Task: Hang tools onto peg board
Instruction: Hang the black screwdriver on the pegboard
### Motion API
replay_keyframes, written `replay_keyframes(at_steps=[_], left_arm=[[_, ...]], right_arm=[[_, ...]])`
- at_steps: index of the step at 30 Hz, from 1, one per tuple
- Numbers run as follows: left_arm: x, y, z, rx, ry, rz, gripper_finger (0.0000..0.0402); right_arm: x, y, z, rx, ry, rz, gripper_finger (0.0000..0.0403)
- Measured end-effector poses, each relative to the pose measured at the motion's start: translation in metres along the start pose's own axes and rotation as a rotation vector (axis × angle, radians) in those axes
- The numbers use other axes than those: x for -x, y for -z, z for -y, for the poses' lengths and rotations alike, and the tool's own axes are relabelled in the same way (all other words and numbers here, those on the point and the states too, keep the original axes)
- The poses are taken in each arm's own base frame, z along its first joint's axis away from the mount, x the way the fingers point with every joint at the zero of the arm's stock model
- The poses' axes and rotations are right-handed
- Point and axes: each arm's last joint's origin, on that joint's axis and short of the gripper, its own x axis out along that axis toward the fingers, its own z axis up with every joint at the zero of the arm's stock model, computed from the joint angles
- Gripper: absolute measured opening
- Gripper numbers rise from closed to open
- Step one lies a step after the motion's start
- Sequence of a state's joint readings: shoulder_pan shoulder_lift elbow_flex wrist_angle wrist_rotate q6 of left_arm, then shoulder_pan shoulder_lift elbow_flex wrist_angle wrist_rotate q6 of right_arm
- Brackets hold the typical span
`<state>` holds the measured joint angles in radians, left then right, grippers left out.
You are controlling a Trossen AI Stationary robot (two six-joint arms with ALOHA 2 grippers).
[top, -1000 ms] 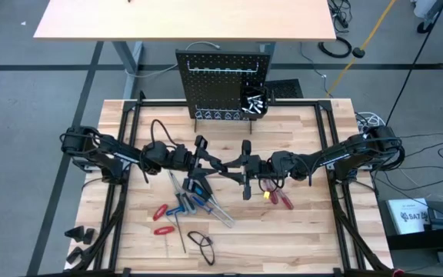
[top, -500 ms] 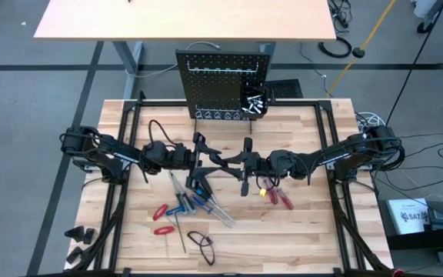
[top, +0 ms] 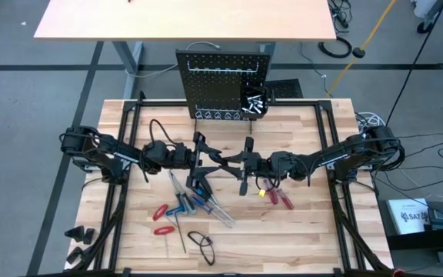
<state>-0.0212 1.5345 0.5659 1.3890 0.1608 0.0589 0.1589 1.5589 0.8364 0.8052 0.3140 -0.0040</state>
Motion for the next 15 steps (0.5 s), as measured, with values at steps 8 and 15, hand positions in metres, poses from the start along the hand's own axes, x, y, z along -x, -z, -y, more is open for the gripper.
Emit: replay_keyframes(at_steps=[8,15], left_arm=[[0.0003,0.0024,0.0005,0.005,0.009,-0.022,0.0214],[0.0003,0.0035,0.0006,0.009,0.014,-0.034,0.0127]], right_arm=[[-0.0048,0.0076,-0.0017,-0.005,0.001,0.019,0.008],[-0.0051,0.0087,-0.0023,0.009,-0.003,0.015,0.008]])
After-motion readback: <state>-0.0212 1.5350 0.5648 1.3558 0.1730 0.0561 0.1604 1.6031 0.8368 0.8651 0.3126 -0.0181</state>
